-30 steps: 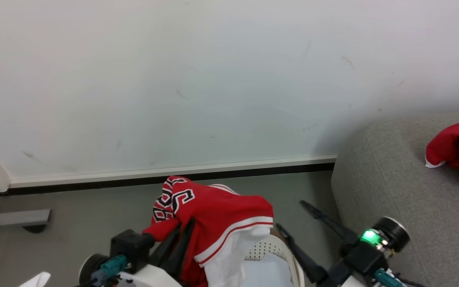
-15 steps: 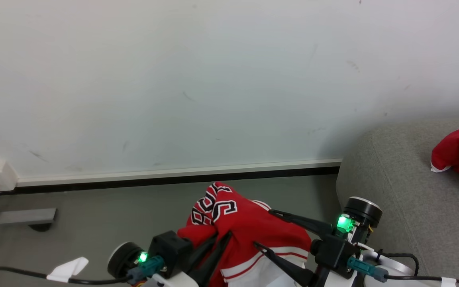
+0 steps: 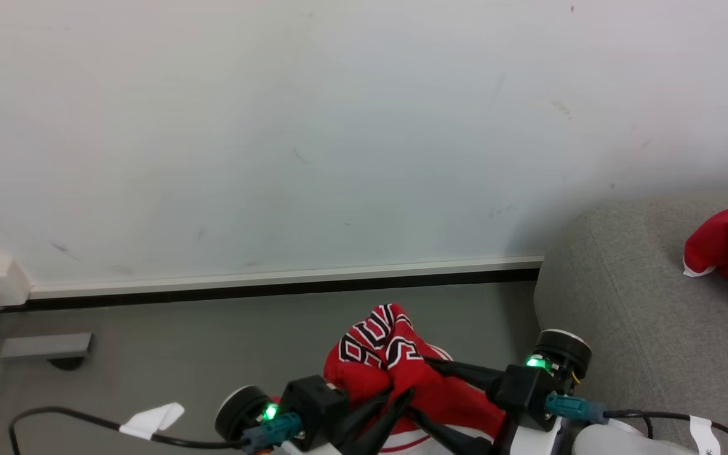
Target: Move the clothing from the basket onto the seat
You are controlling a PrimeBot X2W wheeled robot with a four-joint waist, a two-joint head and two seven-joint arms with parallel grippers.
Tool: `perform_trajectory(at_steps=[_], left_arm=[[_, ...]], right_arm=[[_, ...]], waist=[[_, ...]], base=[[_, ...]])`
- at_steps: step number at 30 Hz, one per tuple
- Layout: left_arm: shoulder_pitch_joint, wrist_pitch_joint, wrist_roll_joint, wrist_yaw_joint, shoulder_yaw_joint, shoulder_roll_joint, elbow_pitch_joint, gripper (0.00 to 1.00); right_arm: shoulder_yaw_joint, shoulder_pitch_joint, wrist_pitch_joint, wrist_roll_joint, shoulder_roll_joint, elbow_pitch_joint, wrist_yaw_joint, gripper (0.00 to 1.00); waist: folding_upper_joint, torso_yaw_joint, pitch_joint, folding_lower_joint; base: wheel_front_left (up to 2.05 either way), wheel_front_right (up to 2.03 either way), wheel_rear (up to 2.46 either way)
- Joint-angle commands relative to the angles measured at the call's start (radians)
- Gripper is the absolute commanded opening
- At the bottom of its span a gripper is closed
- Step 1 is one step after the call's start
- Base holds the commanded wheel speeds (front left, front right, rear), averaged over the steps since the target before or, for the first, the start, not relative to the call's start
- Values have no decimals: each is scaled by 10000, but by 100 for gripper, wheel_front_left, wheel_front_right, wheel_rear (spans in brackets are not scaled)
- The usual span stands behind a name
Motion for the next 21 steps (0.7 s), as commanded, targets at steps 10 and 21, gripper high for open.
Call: perform_trajectory(at_steps=[10,21], left_arm=[[-55,-297,-215,-138,38,-130,304,0],[178,-1060,-53,7,129,-323,969,100]], right_arm=[[27,-195,-699,917,-110,6,-27,0],[-1262,389,-1277,1352,-493,496,-26,0]], waist=[[0,-65,-30,-1],[0,-497,55,-1]], base=[[0,0,0],[0,0,0]])
